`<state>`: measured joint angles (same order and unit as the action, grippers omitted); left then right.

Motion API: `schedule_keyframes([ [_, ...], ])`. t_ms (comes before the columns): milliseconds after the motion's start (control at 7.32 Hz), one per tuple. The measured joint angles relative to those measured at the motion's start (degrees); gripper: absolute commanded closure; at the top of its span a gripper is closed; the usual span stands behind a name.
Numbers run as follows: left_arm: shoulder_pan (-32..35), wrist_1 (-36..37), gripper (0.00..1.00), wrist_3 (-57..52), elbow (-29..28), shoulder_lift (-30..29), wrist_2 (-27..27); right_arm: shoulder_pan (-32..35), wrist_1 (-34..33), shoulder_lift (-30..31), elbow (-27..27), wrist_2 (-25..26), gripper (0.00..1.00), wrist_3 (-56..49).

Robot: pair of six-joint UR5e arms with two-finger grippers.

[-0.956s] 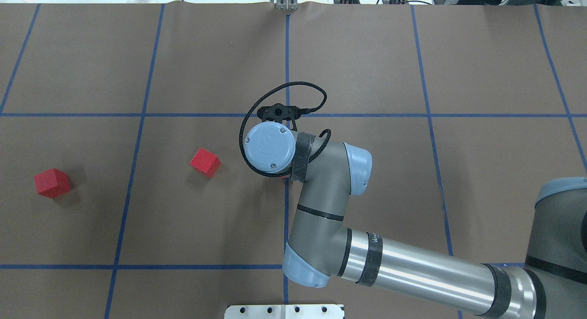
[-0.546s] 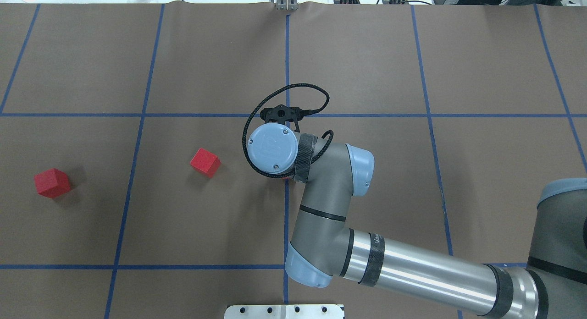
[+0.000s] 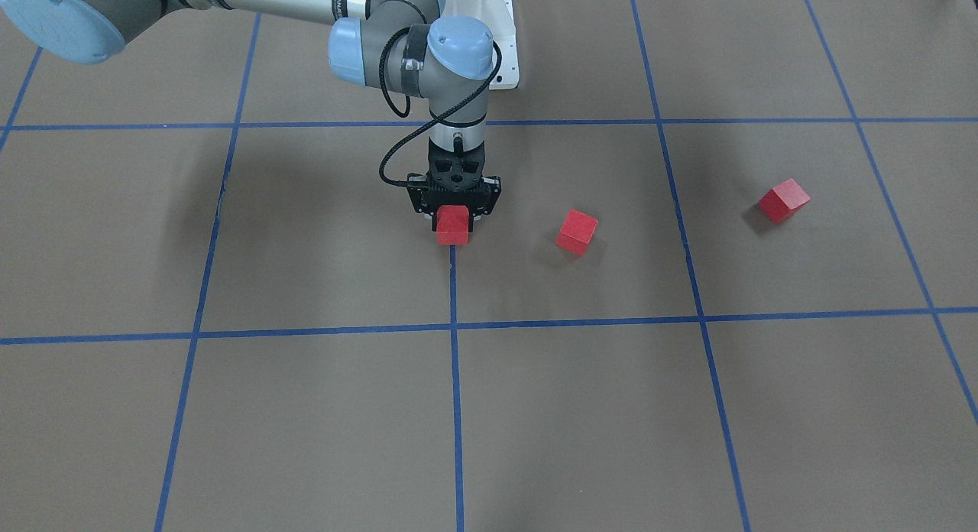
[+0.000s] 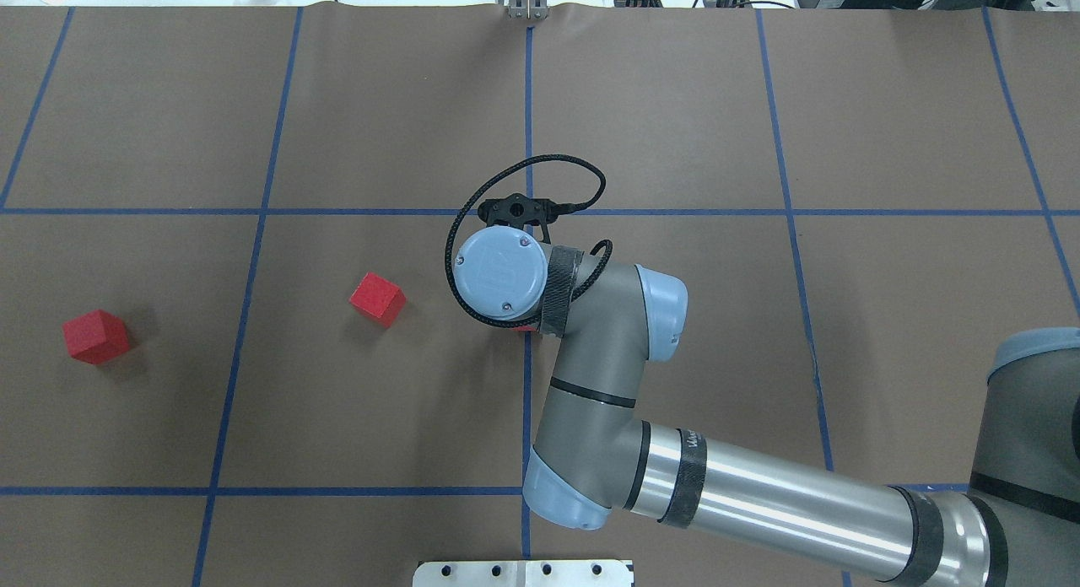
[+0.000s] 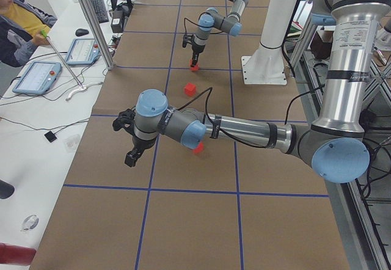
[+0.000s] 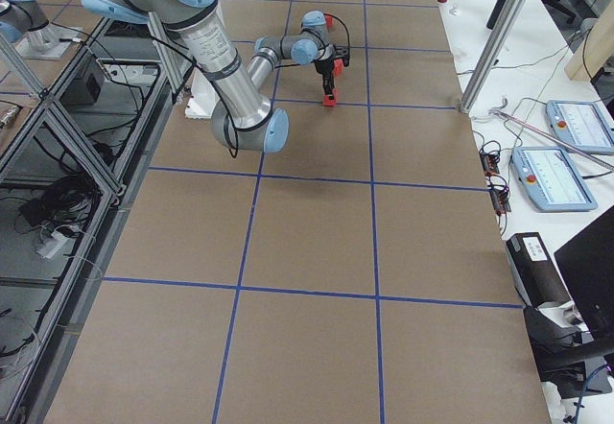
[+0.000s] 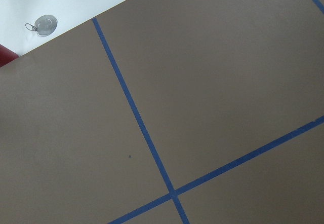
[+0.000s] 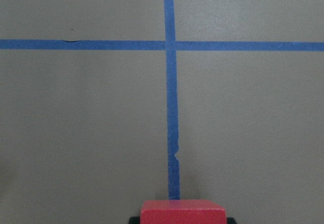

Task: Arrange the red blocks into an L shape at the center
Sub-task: 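Lower the held cube onto the center grid line and release it, then withdraw the right arm while the left arm reaches toward the middle cube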

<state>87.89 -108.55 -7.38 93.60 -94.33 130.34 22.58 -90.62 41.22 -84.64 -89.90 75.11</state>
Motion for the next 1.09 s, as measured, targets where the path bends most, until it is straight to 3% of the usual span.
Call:
schedule_keyframes([
  [273, 0.0, 0.0, 0.00, 0.0, 0.0, 0.0, 0.0, -0.1, 0.1, 0.0, 0.0, 0.0, 0.15, 0.0],
  [410, 0.0, 0.0, 0.00, 0.0, 0.0, 0.0, 0.0, -0.1, 0.1, 0.0, 0.0, 0.0, 0.02, 0.0],
  [683, 0.0, 0.0, 0.00, 0.0, 0.1, 0.0, 0.0, -0.2, -0.1, 0.0, -0.6, -0.4, 0.01, 0.1],
  [1092, -0.8, 0.0, 0.00, 0.9, 1.3, -0.4, 0.6, 8.5, -3.8, 3.4, -9.9, -10.0, 0.01, -2.2],
])
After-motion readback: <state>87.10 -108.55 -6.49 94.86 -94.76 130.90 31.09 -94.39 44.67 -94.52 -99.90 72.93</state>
